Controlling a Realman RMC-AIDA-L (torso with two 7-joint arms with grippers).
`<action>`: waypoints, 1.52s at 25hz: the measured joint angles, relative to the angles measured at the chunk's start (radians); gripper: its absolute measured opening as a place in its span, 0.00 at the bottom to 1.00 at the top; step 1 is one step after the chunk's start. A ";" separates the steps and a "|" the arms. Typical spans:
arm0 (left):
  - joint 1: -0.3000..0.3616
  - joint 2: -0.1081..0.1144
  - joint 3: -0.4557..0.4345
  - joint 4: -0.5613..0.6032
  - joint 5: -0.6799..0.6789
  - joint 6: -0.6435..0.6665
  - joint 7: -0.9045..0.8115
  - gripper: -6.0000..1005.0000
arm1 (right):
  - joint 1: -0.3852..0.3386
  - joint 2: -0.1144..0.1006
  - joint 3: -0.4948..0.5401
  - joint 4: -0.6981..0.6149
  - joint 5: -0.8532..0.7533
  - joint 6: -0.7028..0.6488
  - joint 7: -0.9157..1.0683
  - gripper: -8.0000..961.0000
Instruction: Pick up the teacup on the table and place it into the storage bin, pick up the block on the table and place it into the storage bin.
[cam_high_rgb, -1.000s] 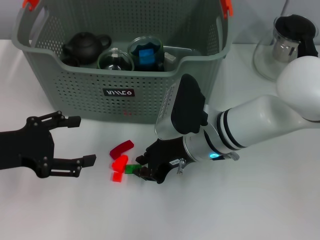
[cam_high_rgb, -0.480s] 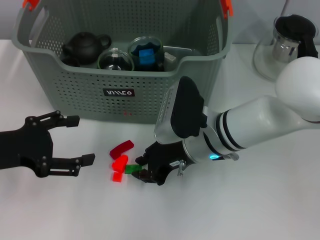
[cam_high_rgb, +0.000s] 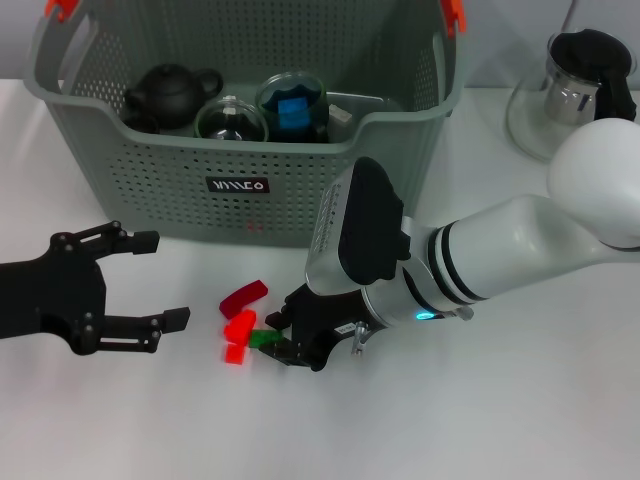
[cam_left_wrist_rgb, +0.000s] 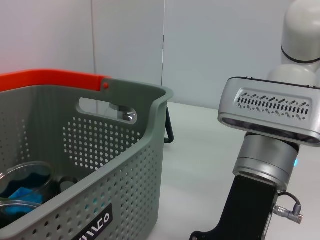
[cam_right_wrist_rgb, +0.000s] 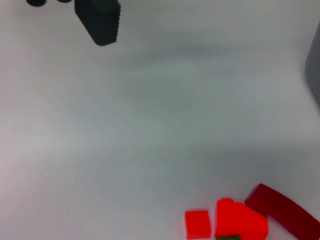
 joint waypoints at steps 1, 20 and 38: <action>0.000 0.000 0.000 0.000 0.000 0.000 0.000 0.96 | 0.000 0.000 0.000 0.000 0.000 0.000 0.000 0.35; 0.000 -0.001 0.000 -0.010 0.000 -0.008 0.000 0.96 | 0.000 0.000 -0.010 0.003 0.000 0.005 -0.007 0.27; -0.002 0.000 0.000 -0.011 0.000 -0.003 0.000 0.96 | -0.009 -0.009 -0.012 -0.018 0.000 -0.010 0.003 0.22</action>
